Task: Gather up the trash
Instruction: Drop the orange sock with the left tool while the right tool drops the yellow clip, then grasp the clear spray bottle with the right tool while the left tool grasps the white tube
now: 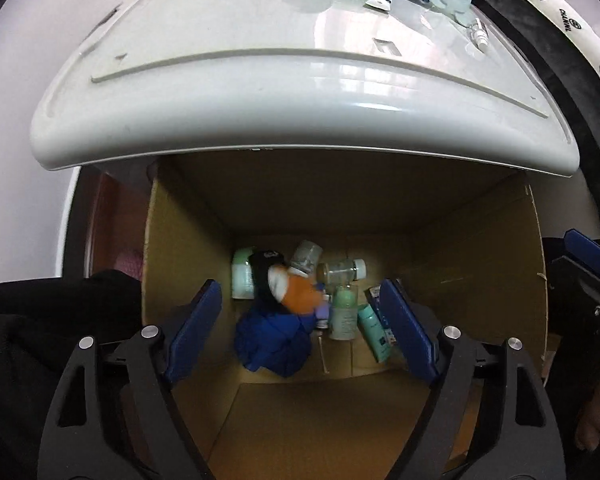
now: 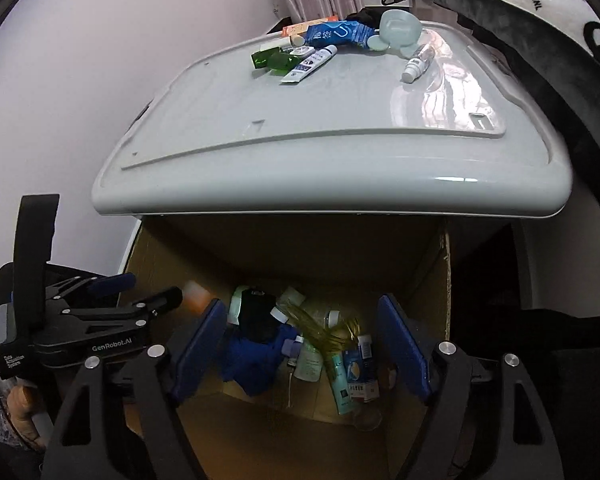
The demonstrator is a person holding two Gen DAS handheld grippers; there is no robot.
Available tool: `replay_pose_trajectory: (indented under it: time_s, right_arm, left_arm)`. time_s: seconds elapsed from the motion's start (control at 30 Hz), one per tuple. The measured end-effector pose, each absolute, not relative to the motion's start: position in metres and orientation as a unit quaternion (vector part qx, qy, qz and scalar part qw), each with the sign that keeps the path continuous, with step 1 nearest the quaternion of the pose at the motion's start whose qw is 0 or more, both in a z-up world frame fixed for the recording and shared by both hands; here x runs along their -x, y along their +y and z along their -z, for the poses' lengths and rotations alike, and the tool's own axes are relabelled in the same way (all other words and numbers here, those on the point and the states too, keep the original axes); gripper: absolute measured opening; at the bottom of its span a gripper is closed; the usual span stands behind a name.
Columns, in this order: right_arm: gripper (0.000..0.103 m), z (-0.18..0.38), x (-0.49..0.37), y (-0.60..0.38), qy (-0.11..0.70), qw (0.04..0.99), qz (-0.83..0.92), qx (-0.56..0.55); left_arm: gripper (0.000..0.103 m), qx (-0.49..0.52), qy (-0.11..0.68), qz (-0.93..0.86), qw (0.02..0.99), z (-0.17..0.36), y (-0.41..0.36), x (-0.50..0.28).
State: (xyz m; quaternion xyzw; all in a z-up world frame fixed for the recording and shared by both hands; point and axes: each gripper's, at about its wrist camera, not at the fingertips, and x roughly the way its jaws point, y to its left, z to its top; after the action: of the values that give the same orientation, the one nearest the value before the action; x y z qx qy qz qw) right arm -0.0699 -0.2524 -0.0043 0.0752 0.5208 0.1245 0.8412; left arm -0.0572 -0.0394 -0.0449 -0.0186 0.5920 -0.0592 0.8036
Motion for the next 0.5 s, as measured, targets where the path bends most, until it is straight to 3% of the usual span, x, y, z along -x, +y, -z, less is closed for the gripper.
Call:
replay_pose_trajectory:
  time_s: [0.23,0.5]
  right_arm:
    - [0.077,-0.021,0.036,-0.283,0.489,0.862,-0.094,-0.1]
    - [0.077,-0.036,-0.104,-0.327,0.464,0.878,0.003,-0.113]
  left_arm:
    - [0.08,0.02,0.586,0.065,0.807,0.041,-0.036,0.057]
    - [0.08,0.0,0.546,0.077,0.835,0.025,-0.046,0.046]
